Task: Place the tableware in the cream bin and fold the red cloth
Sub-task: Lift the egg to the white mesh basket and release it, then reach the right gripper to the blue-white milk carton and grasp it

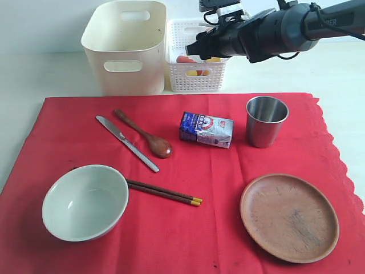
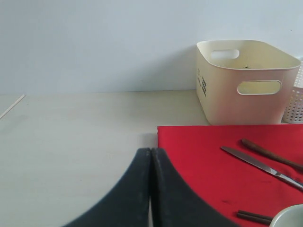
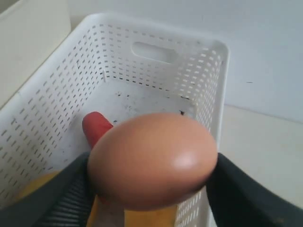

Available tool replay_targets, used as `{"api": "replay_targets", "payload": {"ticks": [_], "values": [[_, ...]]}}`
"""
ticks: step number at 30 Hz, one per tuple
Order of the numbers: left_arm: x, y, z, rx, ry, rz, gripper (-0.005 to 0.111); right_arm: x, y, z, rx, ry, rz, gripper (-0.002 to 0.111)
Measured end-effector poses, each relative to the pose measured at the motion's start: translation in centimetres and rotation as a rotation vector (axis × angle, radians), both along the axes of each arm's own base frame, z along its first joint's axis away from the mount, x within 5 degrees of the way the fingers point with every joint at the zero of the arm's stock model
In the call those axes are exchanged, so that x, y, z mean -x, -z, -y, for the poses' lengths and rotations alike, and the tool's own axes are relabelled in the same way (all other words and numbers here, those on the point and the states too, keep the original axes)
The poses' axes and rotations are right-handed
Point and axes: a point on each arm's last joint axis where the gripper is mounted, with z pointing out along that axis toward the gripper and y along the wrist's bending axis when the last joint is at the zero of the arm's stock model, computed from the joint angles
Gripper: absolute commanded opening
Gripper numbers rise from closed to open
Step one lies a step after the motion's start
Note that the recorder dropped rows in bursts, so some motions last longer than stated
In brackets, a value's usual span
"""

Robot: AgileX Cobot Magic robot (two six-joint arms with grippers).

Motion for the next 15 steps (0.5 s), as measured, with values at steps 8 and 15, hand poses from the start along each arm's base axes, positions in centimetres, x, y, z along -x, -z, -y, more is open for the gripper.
{"api": "replay_targets", "payload": {"ticks": [8,15], "values": [[0.00,0.00,0.00,0.000,0.000,0.000,0.000,-0.05,-0.07,0.02,0.001,0.004,0.004,0.076],[0.00,0.00,0.00,0.000,0.000,0.000,0.000,0.01,-0.04,-0.07,-0.002,-0.007,-0.001,0.080]]}}
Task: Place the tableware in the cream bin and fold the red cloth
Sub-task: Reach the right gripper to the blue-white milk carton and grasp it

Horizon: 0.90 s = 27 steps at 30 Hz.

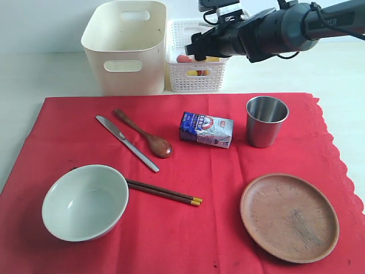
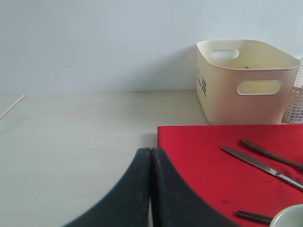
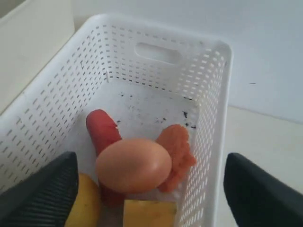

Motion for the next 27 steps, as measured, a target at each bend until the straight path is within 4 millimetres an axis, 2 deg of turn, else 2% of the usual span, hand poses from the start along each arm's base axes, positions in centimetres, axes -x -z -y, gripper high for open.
{"api": "replay_targets", "payload": {"ticks": [8,11,13,15,19,21,24,27], "values": [[0.0,0.0,0.0,0.000,0.000,0.000,0.000,0.0,-0.2,0.0,-0.006,-0.004,-0.001,0.079],[0.0,0.0,0.0,0.000,0.000,0.000,0.000,0.5,-2.8,0.0,-0.036,-0.021,0.029,0.076],[0.0,0.0,0.0,0.000,0.000,0.000,0.000,1.2,-4.6,0.2,-0.059,-0.041,0.040,0.069],[0.0,0.0,0.0,0.000,0.000,0.000,0.000,2.1,-6.2,0.5,-0.073,-0.053,0.051,0.051],[0.0,0.0,0.0,0.000,0.000,0.000,0.000,4.2,-7.9,1.7,-0.078,-0.063,0.046,0.022],[0.0,0.0,0.0,0.000,0.000,0.000,0.000,5.5,-8.5,2.0,-0.087,-0.092,0.026,0.010],[0.0,0.0,0.0,0.000,0.000,0.000,0.000,7.2,-8.8,2.0,-0.105,-0.176,-0.021,0.003],[0.0,0.0,0.0,0.000,0.000,0.000,0.000,8.5,-8.8,1.6,-0.109,-0.293,-0.074,0.002]]}}
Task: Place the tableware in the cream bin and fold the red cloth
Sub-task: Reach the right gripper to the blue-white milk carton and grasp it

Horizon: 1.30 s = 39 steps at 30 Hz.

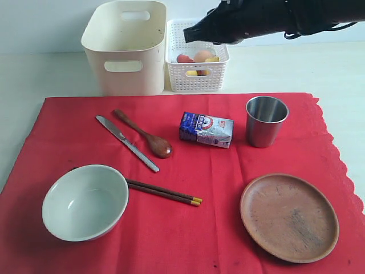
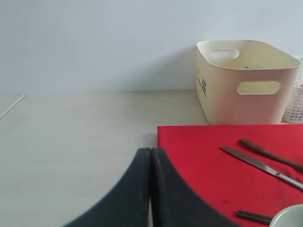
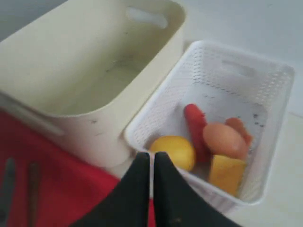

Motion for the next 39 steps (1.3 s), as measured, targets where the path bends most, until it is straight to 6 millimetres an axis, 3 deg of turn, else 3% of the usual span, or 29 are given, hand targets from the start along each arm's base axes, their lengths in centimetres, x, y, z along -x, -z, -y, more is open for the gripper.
{"api": "replay_targets", "payload": {"ticks": [5,11,14,19,23,24,25,26,28,29,36,39], "values": [[0.0,0.0,0.0,0.000,0.000,0.000,0.000,2.2,0.7,-1.4,0.047,-0.222,-0.084,0.002],[0.0,0.0,0.0,0.000,0.000,0.000,0.000,6.3,1.9,-4.6,0.268,-0.390,-0.125,0.002],[0.0,0.0,0.0,0.000,0.000,0.000,0.000,7.6,2.7,-5.0,0.408,-0.401,-0.159,0.002],[0.0,0.0,0.0,0.000,0.000,0.000,0.000,7.5,3.3,-3.7,0.586,-0.296,-0.187,0.004],[0.0,0.0,0.0,0.000,0.000,0.000,0.000,7.0,3.5,-3.4,0.608,-0.227,-0.182,0.024],[0.0,0.0,0.0,0.000,0.000,0.000,0.000,6.9,3.8,-3.4,0.606,-0.215,-0.185,0.041],[0.0,0.0,0.0,0.000,0.000,0.000,0.000,6.6,4.6,-3.6,0.609,-0.205,-0.187,0.048],[0.0,0.0,0.0,0.000,0.000,0.000,0.000,6.5,5.1,-3.6,0.617,-0.205,-0.192,0.064],[0.0,0.0,0.0,0.000,0.000,0.000,0.000,6.2,6.3,-3.9,0.628,-0.215,-0.193,0.081],[0.0,0.0,0.0,0.000,0.000,0.000,0.000,6.1,7.0,-4.0,0.642,-0.233,-0.188,0.083],[0.0,0.0,0.0,0.000,0.000,0.000,0.000,5.5,10.7,-4.5,0.703,-0.296,-0.167,0.079],[0.0,0.0,0.0,0.000,0.000,0.000,0.000,5.4,11.9,-4.6,0.717,-0.307,-0.174,0.056]]}}
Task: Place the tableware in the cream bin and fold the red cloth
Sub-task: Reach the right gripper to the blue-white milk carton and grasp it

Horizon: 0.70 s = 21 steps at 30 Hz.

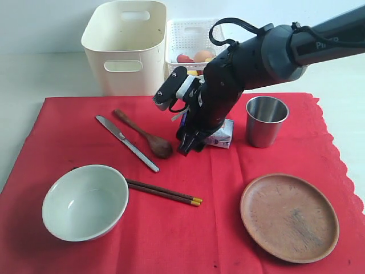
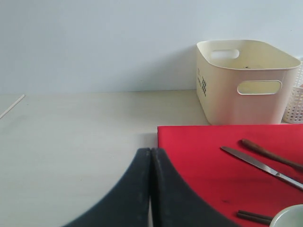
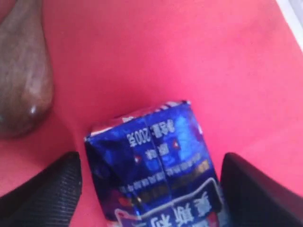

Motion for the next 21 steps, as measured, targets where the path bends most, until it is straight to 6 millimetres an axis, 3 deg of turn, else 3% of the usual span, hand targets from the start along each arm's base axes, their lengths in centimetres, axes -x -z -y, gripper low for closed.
{"api": "replay_targets", "payload": {"ticks": [2,11,17,21], "values": [[0.0,0.0,0.0,0.000,0.000,0.000,0.000,-0.1,0.0,-0.1,-0.002,-0.008,0.010,0.040],[0.0,0.0,0.0,0.000,0.000,0.000,0.000,-0.1,0.0,-0.1,-0.005,-0.013,0.016,0.000],[0.0,0.0,0.0,0.000,0.000,0.000,0.000,-0.1,-0.2,-0.1,-0.009,-0.013,0.021,0.000],[0.0,0.0,0.0,0.000,0.000,0.000,0.000,-0.1,-1.7,-0.1,-0.033,-0.012,0.047,0.000]]}}
